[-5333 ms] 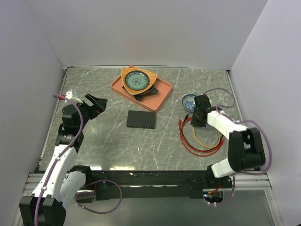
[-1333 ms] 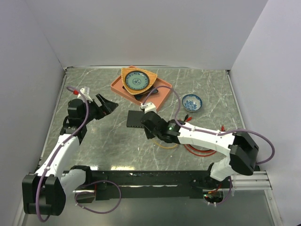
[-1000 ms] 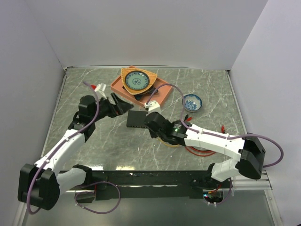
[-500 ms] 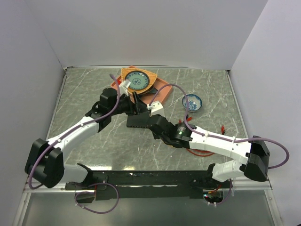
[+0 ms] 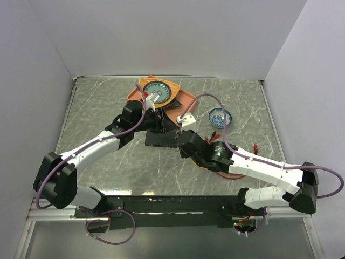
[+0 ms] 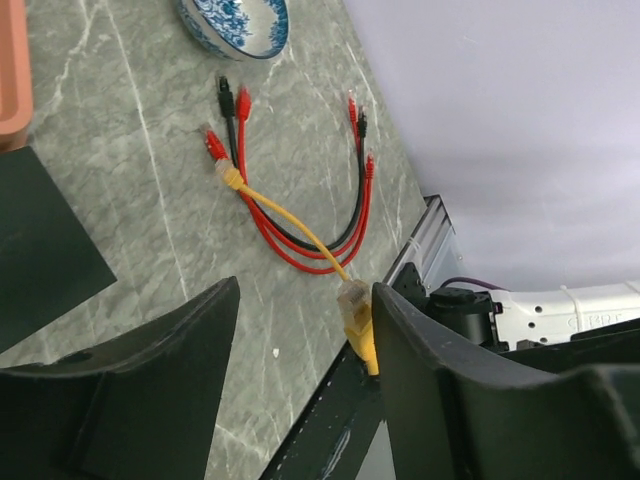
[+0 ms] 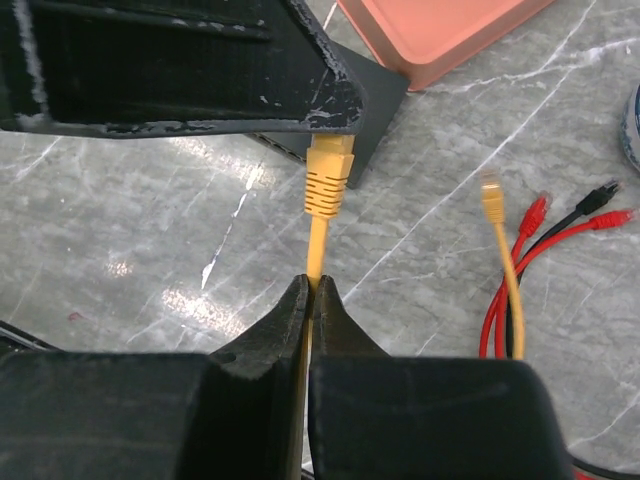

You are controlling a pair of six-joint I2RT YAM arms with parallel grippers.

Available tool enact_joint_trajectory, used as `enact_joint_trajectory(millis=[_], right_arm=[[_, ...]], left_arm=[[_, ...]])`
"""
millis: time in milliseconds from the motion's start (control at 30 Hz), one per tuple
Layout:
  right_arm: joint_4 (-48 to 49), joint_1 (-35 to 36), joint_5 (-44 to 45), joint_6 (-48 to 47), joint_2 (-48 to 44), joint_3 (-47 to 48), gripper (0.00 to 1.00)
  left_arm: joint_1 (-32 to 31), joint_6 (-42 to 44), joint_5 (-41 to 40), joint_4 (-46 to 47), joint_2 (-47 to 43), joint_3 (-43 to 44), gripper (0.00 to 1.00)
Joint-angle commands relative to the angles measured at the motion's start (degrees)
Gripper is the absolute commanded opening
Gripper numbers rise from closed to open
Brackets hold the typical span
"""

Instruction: Insert the plug into the switch port

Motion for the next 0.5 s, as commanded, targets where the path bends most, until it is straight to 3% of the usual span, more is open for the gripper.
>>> enact_joint_trajectory(millis=[0, 133, 167, 267, 467], right_arm=[[1.1, 0.5, 0.7, 1.0, -0.5, 0.3, 0.0], [0.8, 0.5, 1.1, 1.8, 0.0, 0.1, 0.0], [1.1, 0.5, 1.0, 1.8, 0.0, 0.1, 0.0], [1.4, 0.5, 0.9, 1.9, -0.4, -0.2, 0.0], [1.3, 0.4, 0.9, 2.1, -1.1, -0.3, 0.0]], left_arm=[[-1.4, -0.2, 2.9, 3.7, 1.2, 2.4, 0.59], [-2.4, -0.9, 4.7, 6.4, 1.9, 2.6, 0.41], [-2.5, -0.9, 4.8, 6.4, 2.1, 2.7, 0.27], [-2.9, -0.9, 5.0, 6.9, 2.2, 3.0, 0.01], [-3.0, -0.5, 3.1, 7.3, 0.4, 1.8, 0.01]])
